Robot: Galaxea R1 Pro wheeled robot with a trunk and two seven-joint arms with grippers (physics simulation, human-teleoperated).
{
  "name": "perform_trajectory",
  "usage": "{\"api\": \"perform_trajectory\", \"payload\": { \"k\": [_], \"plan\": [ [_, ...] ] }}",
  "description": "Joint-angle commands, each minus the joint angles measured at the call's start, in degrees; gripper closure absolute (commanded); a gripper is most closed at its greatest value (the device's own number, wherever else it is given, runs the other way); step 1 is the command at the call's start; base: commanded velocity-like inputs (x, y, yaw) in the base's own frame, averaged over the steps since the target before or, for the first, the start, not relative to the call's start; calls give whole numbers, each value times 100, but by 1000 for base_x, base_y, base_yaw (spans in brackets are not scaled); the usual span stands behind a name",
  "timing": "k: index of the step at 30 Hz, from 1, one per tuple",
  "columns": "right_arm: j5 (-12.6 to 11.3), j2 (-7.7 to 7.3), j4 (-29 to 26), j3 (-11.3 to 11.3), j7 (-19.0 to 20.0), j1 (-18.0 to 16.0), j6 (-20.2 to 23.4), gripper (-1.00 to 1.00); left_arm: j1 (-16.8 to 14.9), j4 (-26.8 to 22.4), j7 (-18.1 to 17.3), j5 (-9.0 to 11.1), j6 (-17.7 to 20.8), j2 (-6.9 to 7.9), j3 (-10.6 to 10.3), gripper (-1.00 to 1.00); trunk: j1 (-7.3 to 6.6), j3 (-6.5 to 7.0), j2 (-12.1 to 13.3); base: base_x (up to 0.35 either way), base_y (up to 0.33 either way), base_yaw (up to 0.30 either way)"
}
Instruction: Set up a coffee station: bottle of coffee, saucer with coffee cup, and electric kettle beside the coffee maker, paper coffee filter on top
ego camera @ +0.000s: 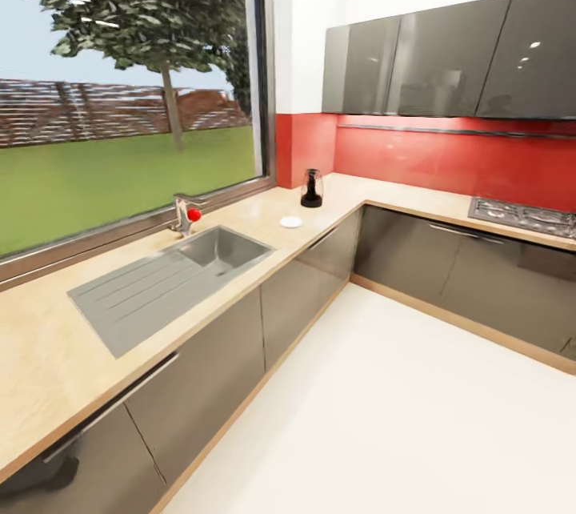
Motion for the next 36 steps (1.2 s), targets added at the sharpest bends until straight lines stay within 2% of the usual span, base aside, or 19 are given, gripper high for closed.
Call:
{"api": "perform_trajectory", "payload": {
  "k": [1, 20, 36],
  "plan": [
    [-49, 2, 5, 49, -17, -7, -17, -100, -10, 25, 25, -61, -44, 3, 45, -100, 7, -12, -12, 312, -135, -266],
    [-47, 4, 6, 50, -17, -6, -17, -100, -10, 26, 25, -61, -43, 22, 47, -100, 7, -12, -12, 309, -165, -262],
    [-39, 18, 0, 62, -10, -6, -17, -100, -4, 25, 25, -61, -39, 13, 45, -100, 7, -12, -12, 306, -163, -183]
  ]
}}
